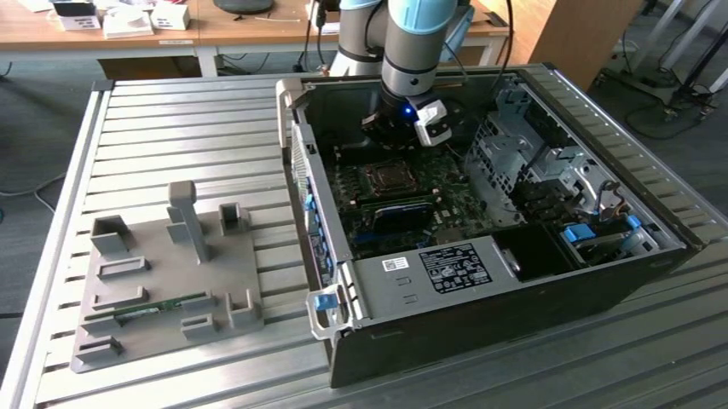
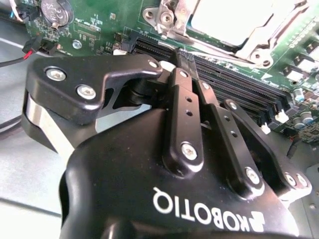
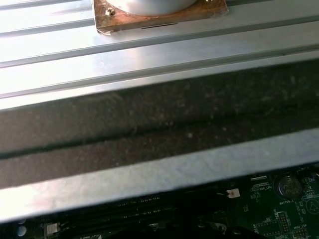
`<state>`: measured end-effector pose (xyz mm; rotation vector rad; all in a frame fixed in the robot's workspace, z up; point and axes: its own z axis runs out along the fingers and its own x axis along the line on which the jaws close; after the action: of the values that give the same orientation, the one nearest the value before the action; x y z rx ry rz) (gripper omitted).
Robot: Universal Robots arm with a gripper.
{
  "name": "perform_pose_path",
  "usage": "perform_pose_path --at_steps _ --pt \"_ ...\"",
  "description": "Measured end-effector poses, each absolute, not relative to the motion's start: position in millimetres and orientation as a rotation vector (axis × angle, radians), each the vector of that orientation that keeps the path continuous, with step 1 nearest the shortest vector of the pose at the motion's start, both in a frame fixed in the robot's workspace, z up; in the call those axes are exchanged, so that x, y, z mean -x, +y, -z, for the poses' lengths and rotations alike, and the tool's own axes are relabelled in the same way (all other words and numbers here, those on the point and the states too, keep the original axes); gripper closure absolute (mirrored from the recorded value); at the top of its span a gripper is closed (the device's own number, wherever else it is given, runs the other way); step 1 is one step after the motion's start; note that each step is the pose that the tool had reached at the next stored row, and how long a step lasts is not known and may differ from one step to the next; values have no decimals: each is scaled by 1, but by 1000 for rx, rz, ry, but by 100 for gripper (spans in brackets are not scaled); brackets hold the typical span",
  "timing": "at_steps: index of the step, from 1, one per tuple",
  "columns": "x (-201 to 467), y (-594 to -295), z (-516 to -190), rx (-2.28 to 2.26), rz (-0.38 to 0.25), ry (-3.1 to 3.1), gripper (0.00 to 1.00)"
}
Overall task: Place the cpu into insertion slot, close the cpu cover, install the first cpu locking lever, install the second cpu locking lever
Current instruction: 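Install the first cpu locking lever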
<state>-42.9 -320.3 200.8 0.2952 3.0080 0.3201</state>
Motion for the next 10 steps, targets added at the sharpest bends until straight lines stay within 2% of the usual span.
perform_pose_path --at_steps 10 --pt "43 -321 -200 -291 -321 2992 89"
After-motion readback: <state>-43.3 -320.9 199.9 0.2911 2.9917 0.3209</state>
